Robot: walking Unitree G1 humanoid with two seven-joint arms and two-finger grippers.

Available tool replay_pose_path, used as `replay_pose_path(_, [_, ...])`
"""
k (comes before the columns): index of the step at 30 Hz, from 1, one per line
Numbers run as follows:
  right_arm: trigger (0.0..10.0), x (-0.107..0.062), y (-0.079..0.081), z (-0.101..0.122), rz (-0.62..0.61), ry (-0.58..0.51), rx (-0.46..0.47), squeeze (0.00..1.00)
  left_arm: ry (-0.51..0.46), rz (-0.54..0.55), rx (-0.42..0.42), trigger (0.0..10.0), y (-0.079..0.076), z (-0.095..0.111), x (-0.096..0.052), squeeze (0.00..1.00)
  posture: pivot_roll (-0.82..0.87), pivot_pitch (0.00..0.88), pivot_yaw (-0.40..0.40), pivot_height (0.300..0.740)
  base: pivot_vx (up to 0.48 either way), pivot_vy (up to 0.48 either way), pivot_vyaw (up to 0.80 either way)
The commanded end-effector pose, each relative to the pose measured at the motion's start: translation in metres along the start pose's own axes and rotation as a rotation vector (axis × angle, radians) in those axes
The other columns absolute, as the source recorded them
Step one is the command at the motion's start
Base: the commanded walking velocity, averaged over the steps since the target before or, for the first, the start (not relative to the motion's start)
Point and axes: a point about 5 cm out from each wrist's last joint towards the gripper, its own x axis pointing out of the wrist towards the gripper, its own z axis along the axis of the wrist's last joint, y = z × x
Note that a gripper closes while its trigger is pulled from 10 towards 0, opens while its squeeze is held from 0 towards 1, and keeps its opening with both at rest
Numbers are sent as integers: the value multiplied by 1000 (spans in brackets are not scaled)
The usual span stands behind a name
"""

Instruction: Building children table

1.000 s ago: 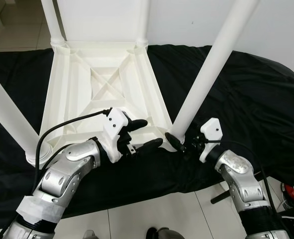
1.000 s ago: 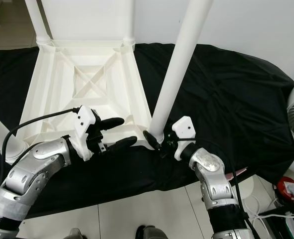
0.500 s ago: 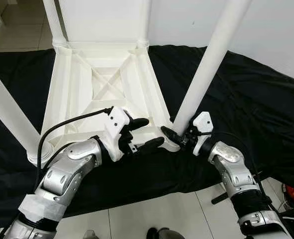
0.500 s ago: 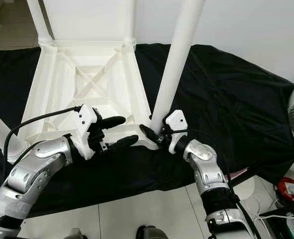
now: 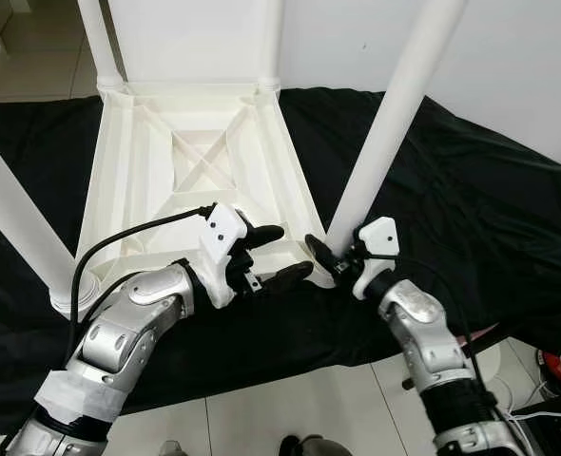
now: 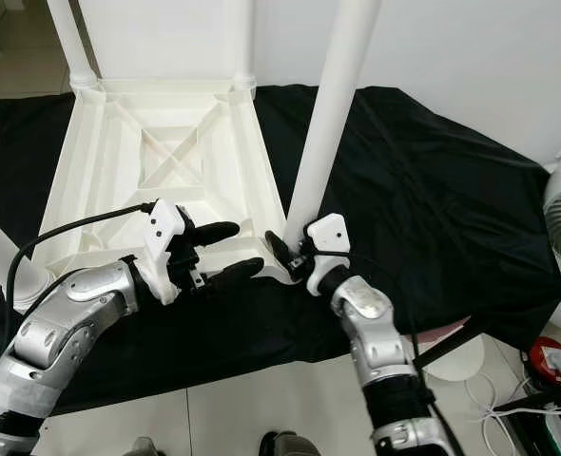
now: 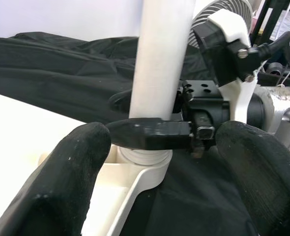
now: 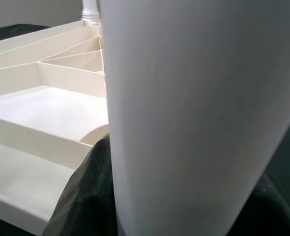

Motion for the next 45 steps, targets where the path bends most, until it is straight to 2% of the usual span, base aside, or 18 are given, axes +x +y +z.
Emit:
replay_pose_path(1, [0,-6,0,-16,-81,99,1,0,3,-79,12,10000,-4,0,2,0,33,105,-49,740,0,0,0])
replay_pose_path(3, [0,-5,4,-15,-134,96,14,0,1,-82,11,10000,-4,0,3,0,29,104,-48,740,0,0,0])
replay_pose_path(4, [0,-2,10,-13,-200,88,23,0,0,-84,11,10000,-4,-1,4,0,25,104,-47,740,0,0,0])
replay_pose_path(8, [0,2,18,-8,-287,66,36,0,-2,-87,11,10000,-4,0,6,0,30,104,-48,740,0,0,0])
replay_pose_path(13, [0,5,32,2,-285,7,55,0,-6,-85,11,10000,-4,0,6,0,32,105,-49,740,0,0,0])
replay_pose_path(14, [10000,5,35,6,-266,-15,63,0,-6,-81,10,10000,-4,0,6,0,32,104,-49,740,0,0,0])
replay_pose_path(15, [10000,5,35,6,-266,-15,63,0,-6,-81,10,10000,-4,0,6,0,32,104,-49,740,0,0,0])
replay_pose_path(16, [10000,4,35,8,-255,-30,58,1000,-9,-75,10,10000,-4,0,6,0,33,100,-51,740,0,0,0])
replay_pose_path(20, [10000,2,32,10,-251,-48,64,1000,-9,-68,10,10000,-4,0,6,0,35,98,-54,740,0,0,0])
replay_pose_path(23, [10000,-12,13,15,-307,-74,24,1000,-15,-13,14,10000,0,0,6,0,36,96,-60,740,0,0,0])
replay_pose_path(25, [10000,-13,11,16,-312,-76,16,1000,-17,-5,15,10000,1,0,6,0,36,96,-60,740,0,0,0])
replay_pose_path(26, [10000,-19,11,16,-306,-89,22,0,-26,23,7,10000,3,1,6,0,38,96,-59,740,0,0,0])
replay_pose_path(34, [10000,-35,10,17,-312,-118,33,0,-39,139,-17,10000,11,0,4,0,35,98,-57,740,0,0,0])
replay_pose_path(35, [10000,-39,10,18,-328,-121,31,0,-34,203,-27,10000,17,-2,3,0,33,101,-55,740,0,0,0])
replay_pose_path(36, [10000,-39,10,18,-328,-121,31,0,-34,203,-27,10000,17,-2,3,0,33,101,-55,740,0,0,0])
replay_pose_path(37, [10000,-42,10,18,-341,-127,35,0,-31,258,-40,10000,21,-5,1,0,31,102,-54,740,0,0,0])
replay_pose_path(40, [10000,-45,10,19,-352,-132,41,0,4,343,-45,10000,29,-11,-3,0,32,106,-52,740,0,0,0])
replay_pose_path(45, [10000,-47,12,20,-341,-132,51,0,54,411,-34,10000,36,-19,-10,0,32,112,-48,740,0,0,0])
